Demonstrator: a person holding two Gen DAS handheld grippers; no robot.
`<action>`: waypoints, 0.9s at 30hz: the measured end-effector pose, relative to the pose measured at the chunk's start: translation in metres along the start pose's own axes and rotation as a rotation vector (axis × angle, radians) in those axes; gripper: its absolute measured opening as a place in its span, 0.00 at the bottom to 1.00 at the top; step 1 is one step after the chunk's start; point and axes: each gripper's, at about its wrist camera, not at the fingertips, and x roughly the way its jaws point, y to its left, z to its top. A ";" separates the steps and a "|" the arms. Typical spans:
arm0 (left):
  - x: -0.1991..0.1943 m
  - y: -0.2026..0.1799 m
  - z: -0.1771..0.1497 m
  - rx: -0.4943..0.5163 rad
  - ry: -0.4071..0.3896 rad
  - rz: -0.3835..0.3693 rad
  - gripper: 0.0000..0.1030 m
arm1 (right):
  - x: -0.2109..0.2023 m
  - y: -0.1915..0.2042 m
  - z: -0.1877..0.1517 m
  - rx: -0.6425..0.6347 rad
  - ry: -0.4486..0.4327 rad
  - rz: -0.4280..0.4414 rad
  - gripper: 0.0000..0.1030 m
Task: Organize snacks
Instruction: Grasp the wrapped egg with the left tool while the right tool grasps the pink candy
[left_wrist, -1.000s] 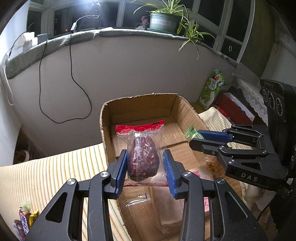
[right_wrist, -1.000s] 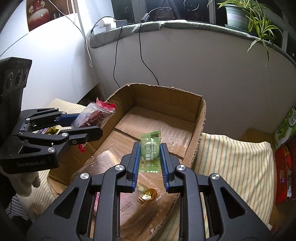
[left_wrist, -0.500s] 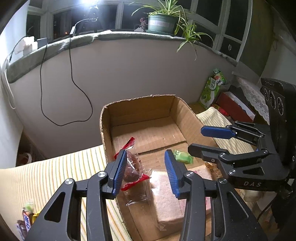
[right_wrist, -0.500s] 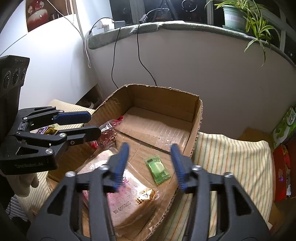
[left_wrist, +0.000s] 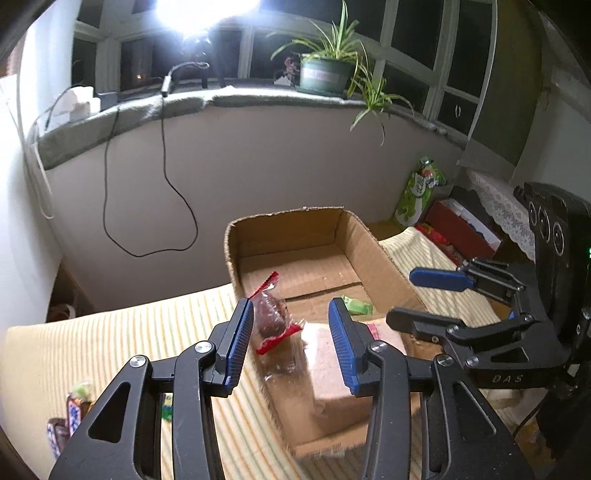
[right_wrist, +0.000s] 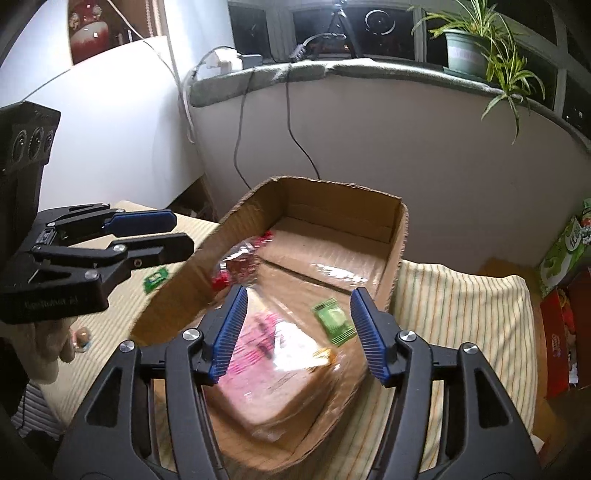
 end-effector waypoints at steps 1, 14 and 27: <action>-0.005 0.002 -0.001 -0.004 -0.006 0.001 0.40 | -0.003 0.004 -0.001 -0.005 -0.003 0.009 0.59; -0.090 0.044 -0.046 -0.068 -0.073 0.086 0.40 | -0.040 0.086 -0.031 -0.145 -0.007 0.116 0.59; -0.142 0.093 -0.129 -0.225 -0.052 0.179 0.40 | -0.024 0.156 -0.073 -0.310 0.109 0.233 0.59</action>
